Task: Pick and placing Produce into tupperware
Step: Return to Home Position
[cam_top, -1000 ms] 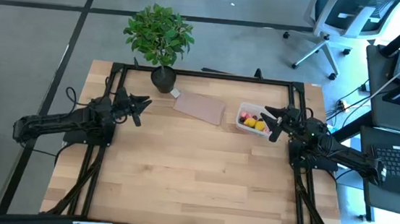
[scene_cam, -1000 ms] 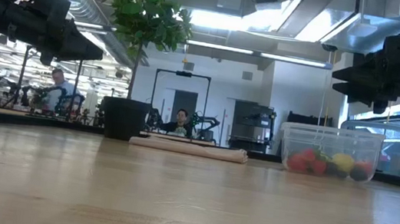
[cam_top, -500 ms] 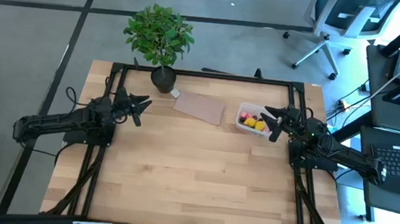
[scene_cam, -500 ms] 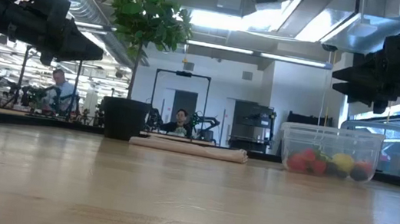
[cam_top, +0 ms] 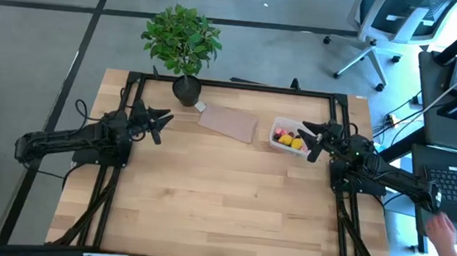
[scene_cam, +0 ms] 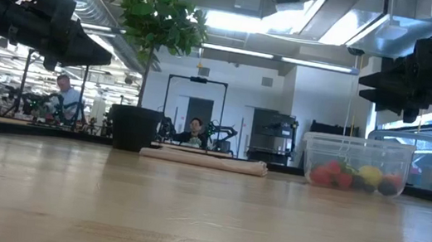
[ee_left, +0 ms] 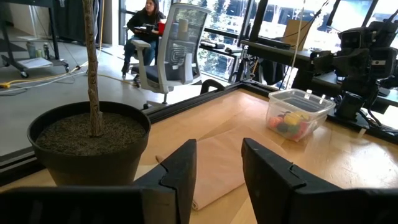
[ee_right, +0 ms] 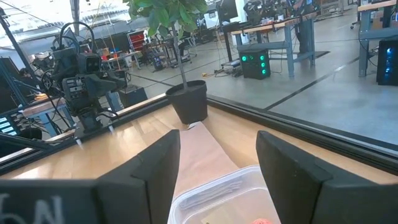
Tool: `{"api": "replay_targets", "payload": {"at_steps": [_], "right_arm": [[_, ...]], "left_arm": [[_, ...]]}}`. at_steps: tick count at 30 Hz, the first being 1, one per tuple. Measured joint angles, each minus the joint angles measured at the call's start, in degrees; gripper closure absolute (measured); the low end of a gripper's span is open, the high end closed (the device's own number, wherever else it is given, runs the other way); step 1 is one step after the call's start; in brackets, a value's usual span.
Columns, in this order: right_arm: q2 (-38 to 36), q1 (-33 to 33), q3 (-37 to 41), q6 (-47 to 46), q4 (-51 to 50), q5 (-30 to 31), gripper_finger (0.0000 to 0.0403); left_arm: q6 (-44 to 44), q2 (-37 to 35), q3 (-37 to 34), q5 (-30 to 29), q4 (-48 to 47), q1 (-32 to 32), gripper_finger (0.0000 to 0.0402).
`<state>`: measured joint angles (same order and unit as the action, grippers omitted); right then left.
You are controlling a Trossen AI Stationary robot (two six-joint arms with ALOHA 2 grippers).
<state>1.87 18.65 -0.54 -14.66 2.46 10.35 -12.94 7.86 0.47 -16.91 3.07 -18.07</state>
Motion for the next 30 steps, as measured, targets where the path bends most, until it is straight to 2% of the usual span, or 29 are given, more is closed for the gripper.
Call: {"api": "replay_targets", "payload": {"at_steps": [30], "right_arm": [[0.0, 0.0, 0.0, 0.1, 0.0, 0.0, 0.0189]], "left_arm": [[0.0, 0.0, 0.0, 0.0, 0.0, 0.0, 0.0331]]}}
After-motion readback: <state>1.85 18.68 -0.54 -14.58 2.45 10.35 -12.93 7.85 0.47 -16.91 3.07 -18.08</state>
